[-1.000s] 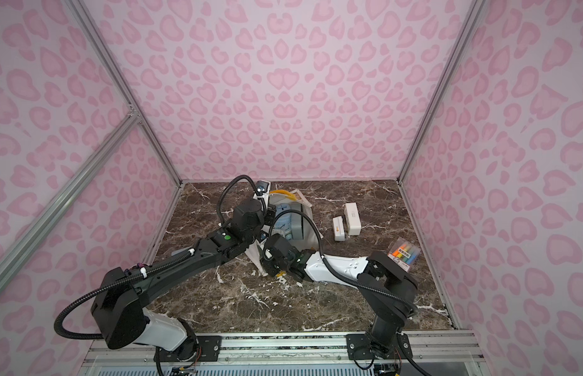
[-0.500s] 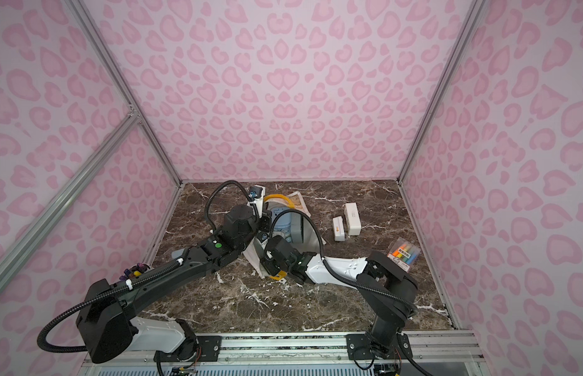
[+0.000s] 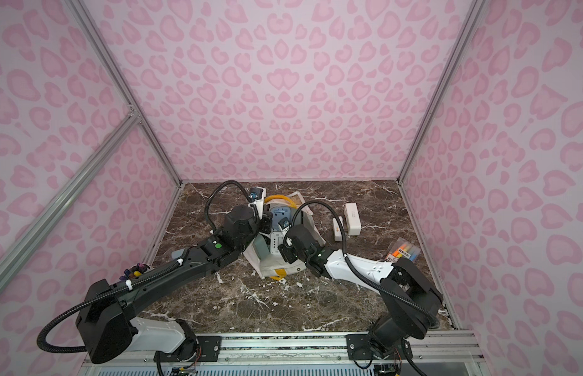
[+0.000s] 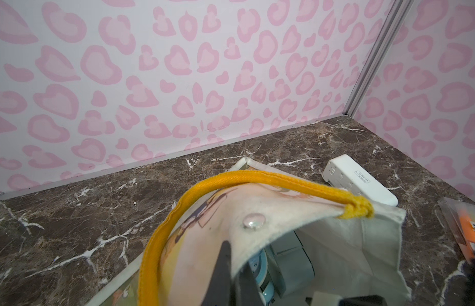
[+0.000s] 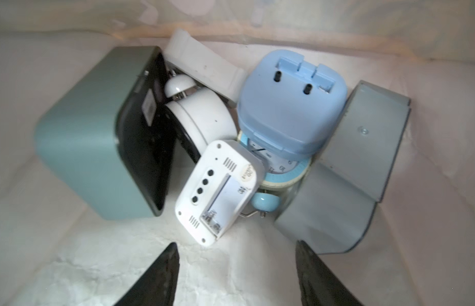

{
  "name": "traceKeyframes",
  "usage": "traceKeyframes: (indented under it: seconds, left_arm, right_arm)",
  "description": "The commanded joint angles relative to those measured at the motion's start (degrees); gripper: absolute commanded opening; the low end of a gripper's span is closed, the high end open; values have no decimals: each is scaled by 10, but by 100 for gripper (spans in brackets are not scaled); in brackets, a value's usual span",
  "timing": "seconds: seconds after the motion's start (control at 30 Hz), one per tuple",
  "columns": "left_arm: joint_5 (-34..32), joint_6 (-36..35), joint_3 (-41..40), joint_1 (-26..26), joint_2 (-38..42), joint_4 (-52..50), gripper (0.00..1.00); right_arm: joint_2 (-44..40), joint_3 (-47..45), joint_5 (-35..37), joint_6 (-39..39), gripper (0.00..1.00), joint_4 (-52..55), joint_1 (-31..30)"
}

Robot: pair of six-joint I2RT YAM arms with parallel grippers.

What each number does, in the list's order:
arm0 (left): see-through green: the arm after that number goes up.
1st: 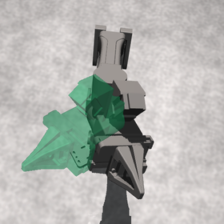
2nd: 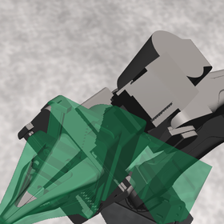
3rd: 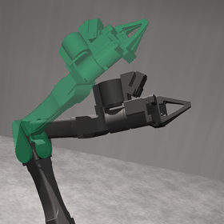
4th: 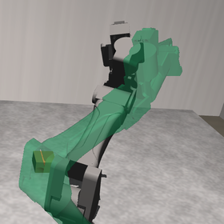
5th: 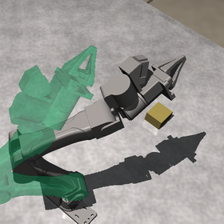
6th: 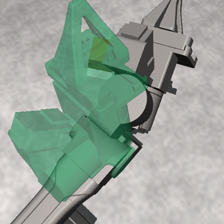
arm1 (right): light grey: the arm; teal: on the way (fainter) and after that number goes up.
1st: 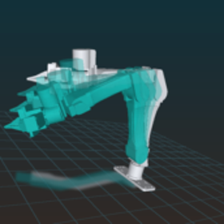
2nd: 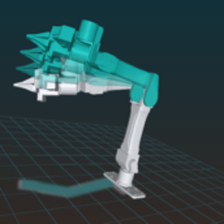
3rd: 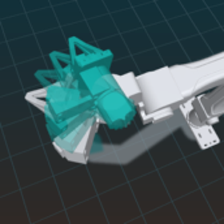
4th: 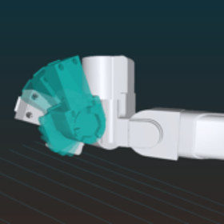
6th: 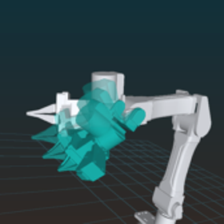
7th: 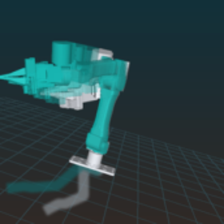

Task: Take the alarm clock out of the canvas bag
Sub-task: Adjust the canvas bag at the center of the board, then pick up the alarm from the canvas bag.

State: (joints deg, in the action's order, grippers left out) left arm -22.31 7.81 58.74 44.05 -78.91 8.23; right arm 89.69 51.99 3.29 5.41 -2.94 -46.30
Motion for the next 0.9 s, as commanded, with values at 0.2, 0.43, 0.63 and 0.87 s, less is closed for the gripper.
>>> traceKeyframes:
  seconds: [0.2,0.43,0.63,0.87]
  left_arm:
    - [1,9,3,1,3,13,3]
    - [-4,4,-3,5,4,19,3]
    - [-11,0,-6,6,5,23,3]
    - [-12,0,-1,10,-2,23,3]
  right_arm:
    - [56,41,-46,69,71,33,6]
    - [93,86,-33,117,76,69,4]
    - [117,118,-19,143,76,98,4]
    - [149,158,22,187,78,130,2]
